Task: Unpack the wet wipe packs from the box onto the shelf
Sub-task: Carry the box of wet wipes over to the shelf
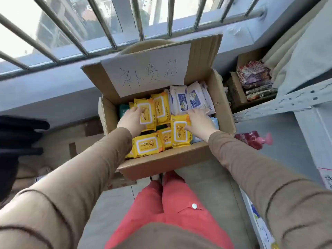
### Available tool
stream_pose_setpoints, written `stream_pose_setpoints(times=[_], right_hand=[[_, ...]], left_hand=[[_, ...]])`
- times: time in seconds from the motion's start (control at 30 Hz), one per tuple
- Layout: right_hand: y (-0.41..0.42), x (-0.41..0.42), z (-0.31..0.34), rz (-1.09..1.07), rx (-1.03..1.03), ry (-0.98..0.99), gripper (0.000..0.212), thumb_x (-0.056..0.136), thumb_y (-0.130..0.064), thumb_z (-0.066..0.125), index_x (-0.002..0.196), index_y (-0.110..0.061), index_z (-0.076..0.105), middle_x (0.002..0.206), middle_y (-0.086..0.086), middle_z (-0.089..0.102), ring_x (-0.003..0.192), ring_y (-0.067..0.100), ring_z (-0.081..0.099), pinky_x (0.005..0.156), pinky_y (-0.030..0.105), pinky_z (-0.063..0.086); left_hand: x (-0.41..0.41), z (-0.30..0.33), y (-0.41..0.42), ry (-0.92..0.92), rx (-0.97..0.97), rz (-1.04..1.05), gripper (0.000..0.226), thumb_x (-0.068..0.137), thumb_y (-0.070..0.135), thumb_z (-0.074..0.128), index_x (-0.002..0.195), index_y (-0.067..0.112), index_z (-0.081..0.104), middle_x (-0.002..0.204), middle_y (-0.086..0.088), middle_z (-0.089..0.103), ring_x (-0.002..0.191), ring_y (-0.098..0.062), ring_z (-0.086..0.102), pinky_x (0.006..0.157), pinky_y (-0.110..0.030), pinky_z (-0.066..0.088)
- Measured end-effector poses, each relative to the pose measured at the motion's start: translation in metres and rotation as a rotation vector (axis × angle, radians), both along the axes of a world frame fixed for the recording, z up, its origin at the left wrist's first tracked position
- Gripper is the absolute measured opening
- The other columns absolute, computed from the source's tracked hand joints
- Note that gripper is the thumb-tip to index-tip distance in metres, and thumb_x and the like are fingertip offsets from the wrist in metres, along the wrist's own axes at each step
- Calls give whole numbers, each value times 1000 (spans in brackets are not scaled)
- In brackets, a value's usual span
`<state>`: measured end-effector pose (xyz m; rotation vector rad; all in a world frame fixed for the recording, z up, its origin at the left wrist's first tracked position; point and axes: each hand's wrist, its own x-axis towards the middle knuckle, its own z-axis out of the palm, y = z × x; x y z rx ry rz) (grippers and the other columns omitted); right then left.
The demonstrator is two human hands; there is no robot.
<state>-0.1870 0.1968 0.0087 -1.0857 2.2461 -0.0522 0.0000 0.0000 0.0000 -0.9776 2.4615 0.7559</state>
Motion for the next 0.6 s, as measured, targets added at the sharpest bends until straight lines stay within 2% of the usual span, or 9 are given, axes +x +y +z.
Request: stream_pose_setpoints(times=[0.2,0.37,0.43,0.5,0.6], right_hand=[[-20,-17,-37,60,105,-33,66,84,-34,75,140,-15,47,140,8,48,128,30,45,98,41,43],[-24,-21,-56,41,128,-95,65,80,-34,76,137,-18,48,136,8,50,127,30,45,101,42,42],[-24,-23,-61,34,134,-127,66,80,-34,77,137,-20,47,137,7,51,127,30,46,100,42,43],[-22,-26,-66,18,165,-172,69,81,-33,77,140,-21,44,139,7,51,125,30,49,98,42,46],[-15,-34,-70,19,173,-156,65,84,-33,73,142,-23,45,135,5,53,124,28,51,97,42,47]], left_hand=[[-37,-38,-30,-115,-72,-108,74,81,25,77,145,18,41,146,-7,42,129,-31,41,100,-44,45],[-50,-62,-36,-156,-83,-163,82,78,24,79,147,24,36,150,-4,38,132,-30,40,100,-44,45],[-51,-71,-38,-167,-128,-184,84,77,27,80,148,27,34,151,-3,37,136,-29,36,105,-45,41],[-51,-77,-39,-164,-142,-169,88,76,28,80,149,29,31,153,-1,36,140,-27,32,108,-46,39],[-50,-78,-40,-168,-145,-121,89,76,28,80,149,27,31,151,-2,38,137,-26,36,105,-45,41]])
